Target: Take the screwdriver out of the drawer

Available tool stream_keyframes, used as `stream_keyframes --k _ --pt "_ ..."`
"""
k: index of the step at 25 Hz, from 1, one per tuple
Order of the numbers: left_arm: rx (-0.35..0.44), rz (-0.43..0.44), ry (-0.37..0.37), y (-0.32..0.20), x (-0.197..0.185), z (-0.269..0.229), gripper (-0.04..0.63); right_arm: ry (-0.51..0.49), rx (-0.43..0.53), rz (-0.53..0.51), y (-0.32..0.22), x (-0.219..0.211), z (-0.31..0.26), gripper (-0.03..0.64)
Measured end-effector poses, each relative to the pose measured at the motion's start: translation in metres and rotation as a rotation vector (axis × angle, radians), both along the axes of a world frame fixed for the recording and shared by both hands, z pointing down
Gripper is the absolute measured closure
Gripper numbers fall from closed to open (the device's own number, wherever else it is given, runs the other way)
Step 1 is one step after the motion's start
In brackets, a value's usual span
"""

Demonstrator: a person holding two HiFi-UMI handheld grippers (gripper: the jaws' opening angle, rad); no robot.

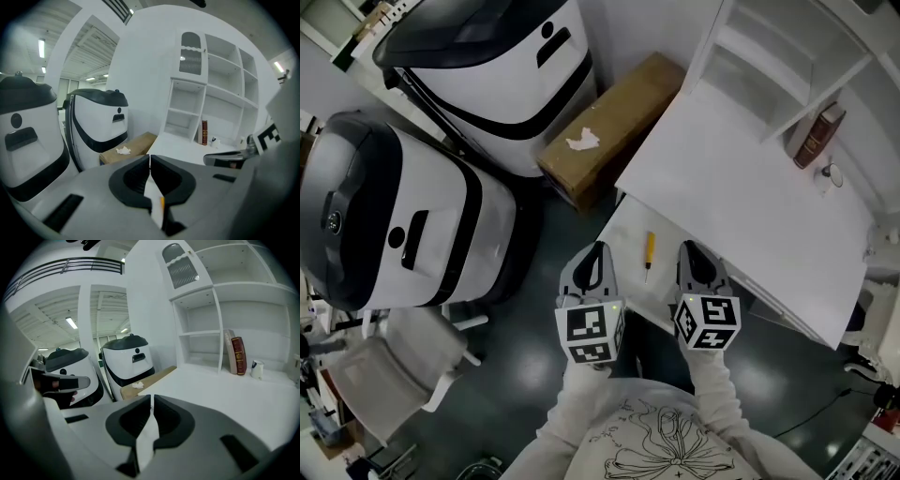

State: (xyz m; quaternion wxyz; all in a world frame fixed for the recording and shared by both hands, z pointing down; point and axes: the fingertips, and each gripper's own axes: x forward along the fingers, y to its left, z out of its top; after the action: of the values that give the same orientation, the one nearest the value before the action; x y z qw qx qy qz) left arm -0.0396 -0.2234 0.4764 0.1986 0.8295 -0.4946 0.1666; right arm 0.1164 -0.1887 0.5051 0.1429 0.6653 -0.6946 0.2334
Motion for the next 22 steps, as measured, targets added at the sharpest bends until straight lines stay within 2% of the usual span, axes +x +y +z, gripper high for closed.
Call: stream_keyframes --k 10,16,22 --pt "-0.112 -0.018 -0.022 -0.001 -0.006 0.055 0.584 -0.023 -0.119 -0.076 -0.008 -0.021 0.057 0.606" --pt "-0.167 -0.029 -0.047 -0.003 -0.004 0.086 0.584 -0.032 -0.185 -0.107 -0.017 -0.022 0.091 0.558" --pt "-0.217 -0.021 -0.074 -0.002 0.0 0.107 0.584 -0.06 -0.284 -0.117 -0.014 -0.022 0.13 0.543"
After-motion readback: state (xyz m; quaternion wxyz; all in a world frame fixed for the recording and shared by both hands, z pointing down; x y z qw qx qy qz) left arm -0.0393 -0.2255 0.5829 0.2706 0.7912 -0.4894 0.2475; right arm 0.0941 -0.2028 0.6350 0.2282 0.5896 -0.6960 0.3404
